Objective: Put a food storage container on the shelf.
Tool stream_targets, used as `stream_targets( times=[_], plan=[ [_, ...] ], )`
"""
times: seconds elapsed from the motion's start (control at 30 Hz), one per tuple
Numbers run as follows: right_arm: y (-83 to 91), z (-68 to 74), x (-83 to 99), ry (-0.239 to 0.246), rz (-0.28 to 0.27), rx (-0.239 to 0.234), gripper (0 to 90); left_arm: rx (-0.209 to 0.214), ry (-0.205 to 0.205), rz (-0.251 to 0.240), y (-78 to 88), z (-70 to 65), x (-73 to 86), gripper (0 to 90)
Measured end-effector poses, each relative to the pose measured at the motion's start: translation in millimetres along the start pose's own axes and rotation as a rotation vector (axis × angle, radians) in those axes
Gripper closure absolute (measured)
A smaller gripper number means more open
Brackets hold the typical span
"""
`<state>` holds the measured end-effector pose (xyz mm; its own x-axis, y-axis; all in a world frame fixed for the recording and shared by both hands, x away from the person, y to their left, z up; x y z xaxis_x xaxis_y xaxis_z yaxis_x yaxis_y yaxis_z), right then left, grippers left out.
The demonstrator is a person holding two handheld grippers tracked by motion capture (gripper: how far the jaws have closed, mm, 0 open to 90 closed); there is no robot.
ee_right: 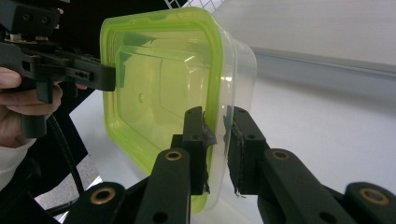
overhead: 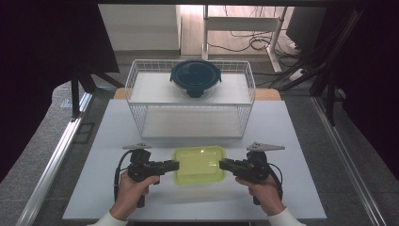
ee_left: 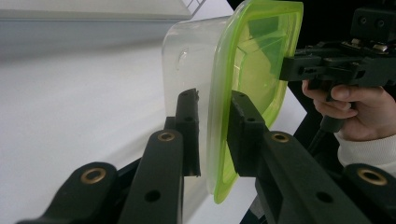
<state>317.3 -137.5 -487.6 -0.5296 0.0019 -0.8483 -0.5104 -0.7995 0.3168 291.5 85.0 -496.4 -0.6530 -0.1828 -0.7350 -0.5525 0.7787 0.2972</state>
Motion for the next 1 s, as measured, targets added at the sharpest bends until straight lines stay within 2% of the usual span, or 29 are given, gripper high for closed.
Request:
stream_targets(
  times=[0.2,0.43,0.63,1.0],
  plan=[
    [0.8,-0.6,-10.5,0.003,-0.007,-0.009,77.4,0.014,-0.012,-0.014,-1.0,-3.6,-14.7,76.2],
    [3.2,4.6,-34.4,0.045,-0.029,-0.004,77.3,0.018,-0.055,-0.036,2.1,-12.6,-40.7,76.2],
    [5.8,10.5,-53.9,0.05,-0.057,-0.02,77.3,0.035,-0.054,-0.052,5.5,-17.6,-56.2,76.2],
    [4.1,19.0,-78.2,0.082,-0.073,-0.029,77.3,0.029,-0.08,-0.074,13.4,-24.5,-79.1,76.2]
  ],
)
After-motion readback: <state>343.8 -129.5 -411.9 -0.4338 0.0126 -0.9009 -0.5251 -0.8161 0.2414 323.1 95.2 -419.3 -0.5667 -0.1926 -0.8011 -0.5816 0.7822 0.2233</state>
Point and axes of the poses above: each handheld gripper's, and its own axes: y roughly backward along the jaws, x roughly out of its underside, z roughly to its left, the point moved 8 cm from there along -y, roughly forward along the jaws, and after that the axes turned 13 degrees about -z, right-handed, at the moved point
